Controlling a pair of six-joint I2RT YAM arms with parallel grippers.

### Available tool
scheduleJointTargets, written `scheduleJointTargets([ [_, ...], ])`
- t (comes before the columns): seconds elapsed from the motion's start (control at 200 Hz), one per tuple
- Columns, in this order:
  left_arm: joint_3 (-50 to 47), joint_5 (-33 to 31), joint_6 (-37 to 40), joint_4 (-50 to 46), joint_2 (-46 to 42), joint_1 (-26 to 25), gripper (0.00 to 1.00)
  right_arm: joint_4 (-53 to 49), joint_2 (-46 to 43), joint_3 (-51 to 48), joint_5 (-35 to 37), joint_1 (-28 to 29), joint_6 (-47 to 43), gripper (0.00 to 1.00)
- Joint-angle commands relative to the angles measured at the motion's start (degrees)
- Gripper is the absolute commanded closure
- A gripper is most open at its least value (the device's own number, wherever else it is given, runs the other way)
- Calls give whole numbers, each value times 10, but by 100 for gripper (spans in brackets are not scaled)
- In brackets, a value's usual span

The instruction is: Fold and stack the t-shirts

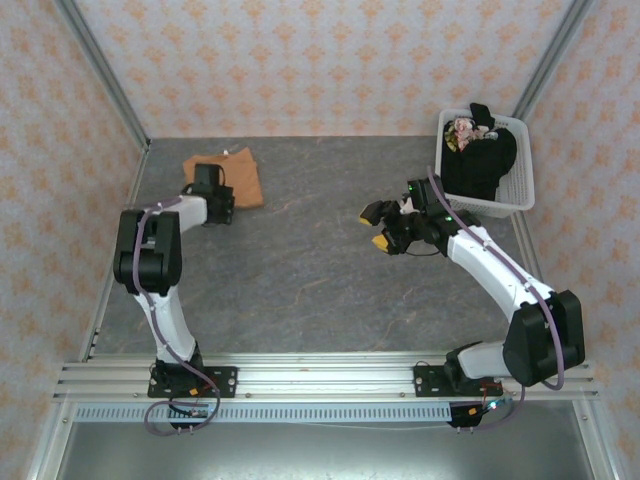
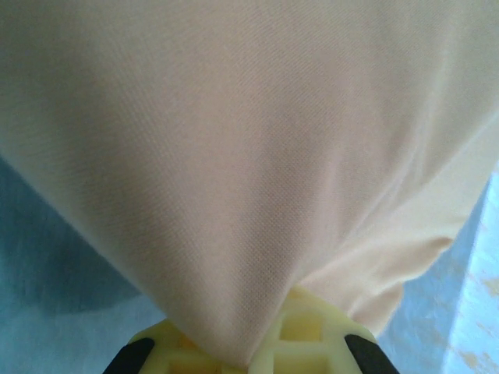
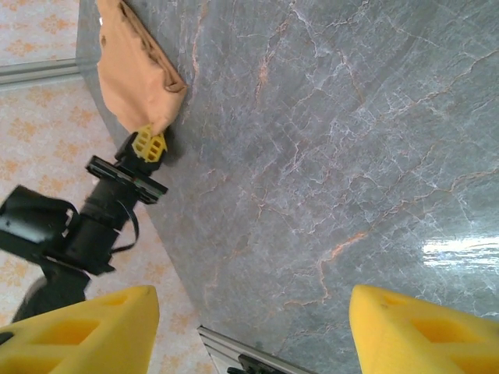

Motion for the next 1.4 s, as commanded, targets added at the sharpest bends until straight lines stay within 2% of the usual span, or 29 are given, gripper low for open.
scheduleJointTargets([
  [0.0, 68, 28, 124, -115, 44, 40, 100, -11, -9, 7, 16, -4, -4, 34],
  [0.14, 154, 43, 134, -136, 99, 74, 100, -14, -5, 9, 22, -4, -4, 34],
  [0.27, 249, 38, 165, -196, 142, 86, 100, -9, -2, 12, 21, -4, -3, 35],
  [0.355, 277, 35, 178, -218, 150, 89, 100, 16, -7, 12, 14, -3, -3, 34],
  [0.405, 285, 26, 187, -236, 148, 89, 93, 38, -12, 12, 10, -3, -2, 34],
  [0.475, 282, 3, 195, -256, 135, 90, 79, 68, -21, 10, 10, -3, -1, 34],
  [0.615, 270, -33, 213, -292, 107, 96, 63, 111, -31, 14, 10, -4, 6, 33],
  [0.721, 259, -33, 228, -300, 81, 103, 50, 111, -27, 22, 5, -3, 3, 33],
  [0.841, 229, -14, 239, -282, 23, 102, 37, 107, -35, 24, 1, -4, -9, 33],
  [0.881, 209, -5, 239, -272, -5, 101, 23, 98, -41, 27, 5, -3, -19, 32],
  [0.916, 189, 0, 239, -264, -31, 101, 18, 89, -48, 31, 13, -4, -29, 30],
  [0.936, 179, 2, 240, -263, -47, 100, 5, 84, -53, 32, 18, -4, -34, 29],
  [0.961, 164, 4, 241, -260, -72, 99, 1, 81, -60, 34, 25, -4, -40, 28],
  [1.146, 71, 4, 261, -272, -239, 77, 0, 67, -122, 45, 104, -8, -63, 15],
  [1.151, 70, 3, 263, -274, -244, 76, 0, 65, -123, 45, 106, -8, -64, 13],
  [1.161, 67, 1, 265, -278, -253, 74, 0, 62, -124, 47, 110, -9, -64, 4],
  [1.171, 66, -1, 267, -283, -259, 73, 0, 59, -125, 50, 112, -10, -64, 0],
  [1.396, -2, -52, 297, -355, -444, 68, 0, 8, -129, 102, 107, -23, -88, 1],
])
